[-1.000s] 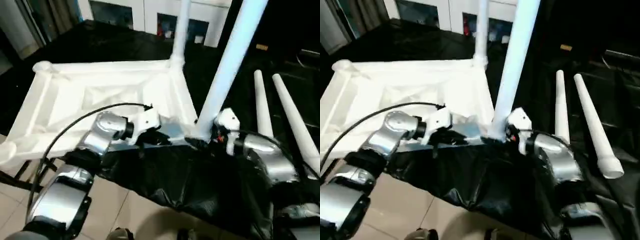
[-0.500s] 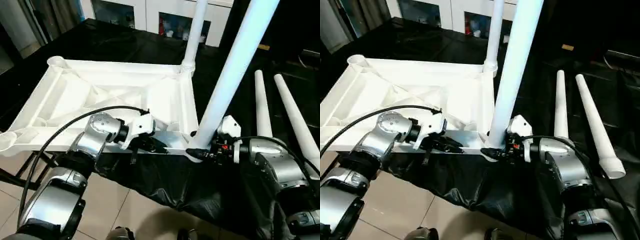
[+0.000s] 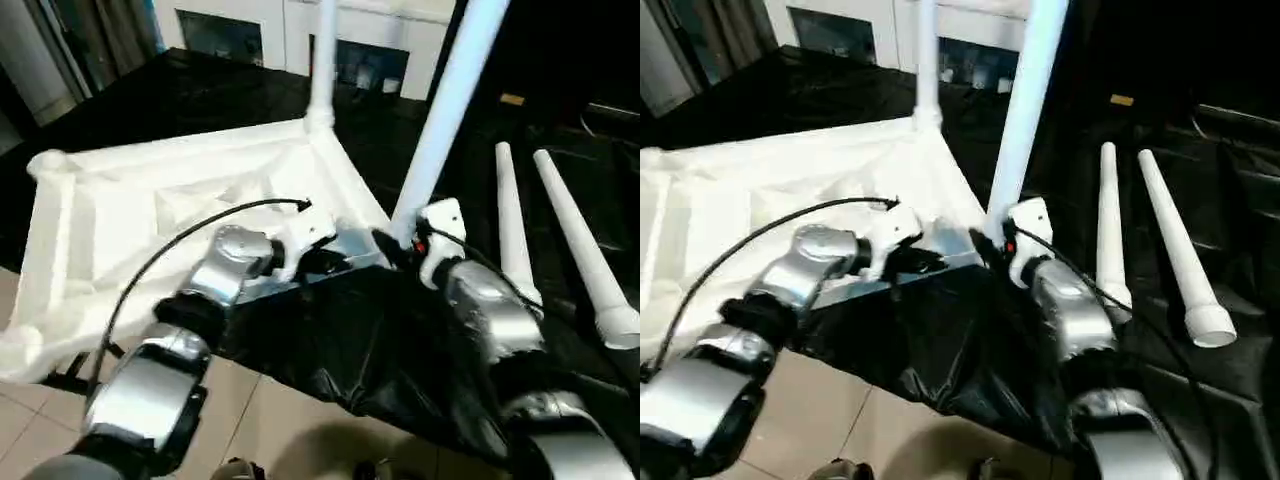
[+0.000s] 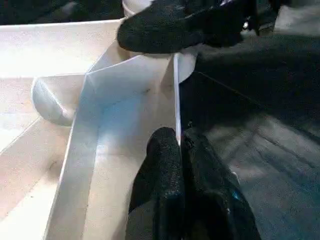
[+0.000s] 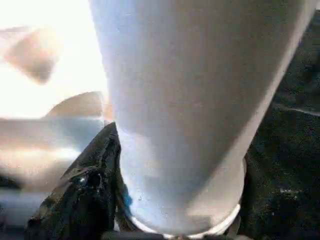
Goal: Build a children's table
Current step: Rotate leg to tighten
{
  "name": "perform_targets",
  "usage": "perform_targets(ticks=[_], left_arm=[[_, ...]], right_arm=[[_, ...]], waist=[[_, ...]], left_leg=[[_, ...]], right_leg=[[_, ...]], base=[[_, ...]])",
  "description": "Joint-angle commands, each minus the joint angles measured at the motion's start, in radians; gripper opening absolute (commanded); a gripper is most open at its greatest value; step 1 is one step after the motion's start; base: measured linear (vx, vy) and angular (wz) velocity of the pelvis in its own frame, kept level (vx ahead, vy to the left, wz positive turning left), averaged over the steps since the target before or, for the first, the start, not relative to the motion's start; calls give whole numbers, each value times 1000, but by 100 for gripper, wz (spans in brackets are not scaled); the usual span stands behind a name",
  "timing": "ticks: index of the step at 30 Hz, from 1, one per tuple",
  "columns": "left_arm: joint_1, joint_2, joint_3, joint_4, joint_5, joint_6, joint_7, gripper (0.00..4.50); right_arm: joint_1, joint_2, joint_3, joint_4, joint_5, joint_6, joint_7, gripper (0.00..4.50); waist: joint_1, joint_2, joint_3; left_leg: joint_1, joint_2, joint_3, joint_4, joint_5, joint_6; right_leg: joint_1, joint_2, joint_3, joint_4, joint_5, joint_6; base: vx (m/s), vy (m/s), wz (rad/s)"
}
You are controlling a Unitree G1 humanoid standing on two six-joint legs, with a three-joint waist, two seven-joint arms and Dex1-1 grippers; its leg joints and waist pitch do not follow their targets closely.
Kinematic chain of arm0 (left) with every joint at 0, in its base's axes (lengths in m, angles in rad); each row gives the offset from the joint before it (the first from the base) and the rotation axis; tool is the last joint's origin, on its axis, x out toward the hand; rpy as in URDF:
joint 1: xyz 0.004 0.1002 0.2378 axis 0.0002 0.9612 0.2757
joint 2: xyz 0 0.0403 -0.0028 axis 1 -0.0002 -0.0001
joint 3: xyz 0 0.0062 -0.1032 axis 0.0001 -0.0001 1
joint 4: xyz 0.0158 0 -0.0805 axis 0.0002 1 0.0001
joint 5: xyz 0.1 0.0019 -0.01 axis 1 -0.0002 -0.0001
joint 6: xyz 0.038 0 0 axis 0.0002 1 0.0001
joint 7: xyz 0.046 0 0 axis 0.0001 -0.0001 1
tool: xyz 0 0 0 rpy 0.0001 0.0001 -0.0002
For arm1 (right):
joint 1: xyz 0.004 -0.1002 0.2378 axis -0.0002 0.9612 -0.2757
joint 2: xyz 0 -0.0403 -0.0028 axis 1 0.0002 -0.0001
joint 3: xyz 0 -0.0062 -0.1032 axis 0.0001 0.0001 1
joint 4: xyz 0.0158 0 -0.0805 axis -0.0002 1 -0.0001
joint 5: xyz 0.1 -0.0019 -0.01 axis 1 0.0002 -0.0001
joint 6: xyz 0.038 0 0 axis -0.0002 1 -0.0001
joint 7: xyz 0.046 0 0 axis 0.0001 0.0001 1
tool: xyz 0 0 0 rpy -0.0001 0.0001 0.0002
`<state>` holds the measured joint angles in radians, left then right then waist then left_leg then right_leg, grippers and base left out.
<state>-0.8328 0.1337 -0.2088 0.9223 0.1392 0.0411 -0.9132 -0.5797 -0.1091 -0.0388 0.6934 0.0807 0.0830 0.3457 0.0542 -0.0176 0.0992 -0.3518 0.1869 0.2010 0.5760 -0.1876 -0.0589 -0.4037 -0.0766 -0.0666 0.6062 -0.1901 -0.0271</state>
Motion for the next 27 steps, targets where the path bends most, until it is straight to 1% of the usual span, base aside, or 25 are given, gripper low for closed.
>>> perform_targets(ticks=[1,2,3,4,6,8,10,11,12,13,14,15,16,17,20,21,22,23,24,25,26,27], left_arm=[[-4,-89,3,33,-19,14,109,0],[-4,-97,3,34,-19,14,116,0],[-7,-109,-4,40,-11,8,127,0],[-9,-114,-6,43,-8,5,131,0],[-9,-120,-12,46,-3,0,130,0],[-7,-115,-21,41,4,-4,120,0],[-3,-107,-24,35,6,-9,103,0],[3,-95,-29,29,8,-21,80,0],[8,-86,-32,23,8,-29,59,0],[20,-66,-43,10,8,-65,12,0],[27,-53,-48,1,8,-74,-12,0],[31,-43,-50,-7,7,-71,-28,0],[33,-40,-52,-9,8,-76,-35,0],[39,-27,-57,-17,10,-93,-56,0],[53,9,-70,-33,8,-108,-122,0],[59,31,-79,-38,9,-132,-158,0],[60,36,-80,-39,8,-136,-167,0],[66,60,-82,-48,-4,-163,-217,0],[68,66,-81,-51,-9,-170,-233,0],[72,74,-78,-63,-23,-174,-264,0],[75,81,-76,-74,-34,-177,-290,0],[78,86,-74,-84,-43,-178,-310,0]], right_arm=[[-1,90,60,52,-19,3,-32,272],[-4,98,57,58,-23,-7,-45,272],[-12,111,48,73,-18,-23,-46,272],[-15,116,44,79,-16,-29,-47,307],[-19,122,36,84,-13,-41,-49,342],[-18,113,35,75,3,-44,-3,345],[-15,97,44,63,7,-53,40,376],[-8,79,54,49,8,-58,81,376],[-2,64,62,37,9,-60,111,386],[6,34,69,23,12,-52,162,386],[13,14,79,14,9,-55,196,386],[20,-3,90,5,4,-62,224,386],[22,-8,92,3,3,-64,233,386],[29,-23,98,-5,1,-71,264,386],[44,-66,108,-34,18,-74,357,386],[54,-94,120,-56,27,-73,414,386],[57,-100,123,-62,29,-72,429,386],[74,-135,139,-104,43,-67,511,386],[79,-144,143,-116,48,-63,533,386],[84,-163,153,-132,49,-64,569,386],[89,-181,158,-146,52,-61,606,386],[93,-194,161,-156,54,-60,635,386]], waist=[[-1,-10,-52],[2,-8,-55],[4,-9,-56],[4,-9,-57],[5,-8,-58],[5,-8,-59],[4,-7,-58],[5,-7,-58],[5,-8,-57],[6,-10,-57],[6,-10,-58],[6,-10,-59],[5,-11,-59],[6,-10,-58],[5,-10,-57],[4,-8,-56],[3,-8,-55],[6,-7,-55],[10,-7,-57],[10,-5,-58],[8,-10,-55],[10,-7,-59]], left_leg=[[9,46,-26,-73,-233,33],[11,46,-26,-73,-221,38],[10,46,-24,-72,-203,48],[9,45,-23,-72,-192,53],[6,45,-22,-72,-164,73],[2,44,-24,-71,-156,85],[2,44,-23,-71,-157,92],[3,44,-23,-71,-161,96],[2,44,-23,-71,-163,101],[-1,44,-25,-71,-159,108],[-2,45,-24,-71,-154,110],[-1,45,-23,-70,-145,115],[-2,44,-23,-69,-140,119],[-2,44,-23,-69,-135,124],[-4,45,-23,-70,-139,129],[-2,47,-23,-70,-143,128],[-3,48,-23,-71,-147,128],[-1,49,-22,-71,-152,127],[-2,52,-21,-70,-140,129],[-2,53,-20,-70,-133,132],[-4,54,-20,-70,-127,133],[-2,56,-20,-67,-118,137]], right_leg=[[34,-81,56,-99,-377,-188],[35,-81,57,-98,-349,-190],[35,-80,58,-95,-303,-197],[37,-80,58,-93,-280,-201],[41,-78,58,-85,-211,-219],[46,-79,57,-83,-191,-223],[47,-80,57,-84,-192,-225],[47,-80,57,-86,-198,-226],[48,-80,57,-86,-201,-225],[51,-82,56,-87,-205,-222],[52,-81,56,-85,-198,-221],[52,-81,56,-83,-177,-228],[52,-79,56,-83,-167,-229],[52,-81,56,-83,-163,-231],[54,-81,55,-85,-183,-229],[51,-81,54,-86,-188,-233],[51,-79,54,-86,-192,-233],[50,-79,54,-87,-195,-232],[52,-77,53,-81,-168,-236],[51,-77,53,-79,-150,-242],[49,-74,51,-75,-128,-250],[50,-77,52,-70,-104,-263]], base=[[0,0,0],[0,0,0],[0,0,0],[0,0,0],[0,0,0],[0,0,0],[0,0,0],[0,0,0],[0,0,0],[0,0,0],[0,0,0],[0,0,0],[0,0,0],[0,0,0],[0,0,0],[0,0,0],[0,0,0],[0,0,0],[0,0,0],[0,0,0],[0,0,0],[0,0,0]])
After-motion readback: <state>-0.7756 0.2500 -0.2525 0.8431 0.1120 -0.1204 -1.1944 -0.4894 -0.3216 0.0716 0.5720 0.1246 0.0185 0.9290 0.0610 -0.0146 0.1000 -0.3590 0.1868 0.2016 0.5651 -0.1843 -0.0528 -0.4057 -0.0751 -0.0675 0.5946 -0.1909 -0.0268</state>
